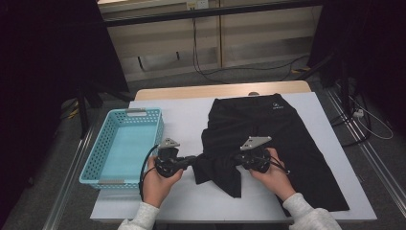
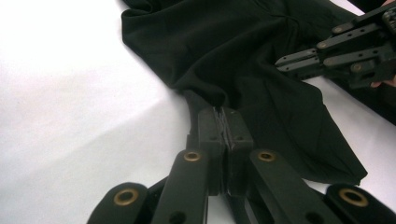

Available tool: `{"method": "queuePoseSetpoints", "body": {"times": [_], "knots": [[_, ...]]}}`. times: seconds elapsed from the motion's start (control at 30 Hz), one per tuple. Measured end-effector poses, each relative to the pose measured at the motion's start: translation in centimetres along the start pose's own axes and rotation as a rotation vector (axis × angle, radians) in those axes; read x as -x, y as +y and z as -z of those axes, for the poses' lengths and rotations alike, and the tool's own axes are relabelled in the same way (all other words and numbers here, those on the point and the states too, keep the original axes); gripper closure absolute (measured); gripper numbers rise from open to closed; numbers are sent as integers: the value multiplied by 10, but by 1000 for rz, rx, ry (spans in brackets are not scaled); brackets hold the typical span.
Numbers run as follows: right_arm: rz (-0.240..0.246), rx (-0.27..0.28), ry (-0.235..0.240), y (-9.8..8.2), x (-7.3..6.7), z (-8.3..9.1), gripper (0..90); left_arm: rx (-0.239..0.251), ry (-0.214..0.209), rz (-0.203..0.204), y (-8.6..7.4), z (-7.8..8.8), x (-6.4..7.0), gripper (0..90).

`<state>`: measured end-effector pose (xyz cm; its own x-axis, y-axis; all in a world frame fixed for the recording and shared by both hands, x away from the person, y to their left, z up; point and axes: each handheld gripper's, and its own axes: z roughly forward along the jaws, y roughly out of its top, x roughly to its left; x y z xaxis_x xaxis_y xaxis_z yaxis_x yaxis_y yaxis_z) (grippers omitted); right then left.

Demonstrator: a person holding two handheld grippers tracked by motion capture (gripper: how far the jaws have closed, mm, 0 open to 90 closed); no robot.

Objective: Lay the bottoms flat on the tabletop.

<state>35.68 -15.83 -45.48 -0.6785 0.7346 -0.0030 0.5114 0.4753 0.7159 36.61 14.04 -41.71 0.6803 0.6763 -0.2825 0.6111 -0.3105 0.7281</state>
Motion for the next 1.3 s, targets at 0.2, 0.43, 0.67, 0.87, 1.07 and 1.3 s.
{"method": "queuePoseSetpoints", "body": {"times": [0.2,0.43,0.67,0.87,1.07,1.3], "knots": [[-39,48,-56,1,18,19,900,16,7,-4,0,1,-2,884],[-10,58,50,0,8,19,739,11,6,-2,0,-1,-3,883],[61,5,58,-2,-15,-1,627,10,7,3,1,-1,-3,883],[58,10,38,-3,-11,-1,863,9,9,5,0,0,-4,883],[32,52,23,-2,-2,7,872,11,18,2,0,0,-6,883],[-14,101,15,-6,17,29,873,14,22,3,-1,-5,-7,883]]}}
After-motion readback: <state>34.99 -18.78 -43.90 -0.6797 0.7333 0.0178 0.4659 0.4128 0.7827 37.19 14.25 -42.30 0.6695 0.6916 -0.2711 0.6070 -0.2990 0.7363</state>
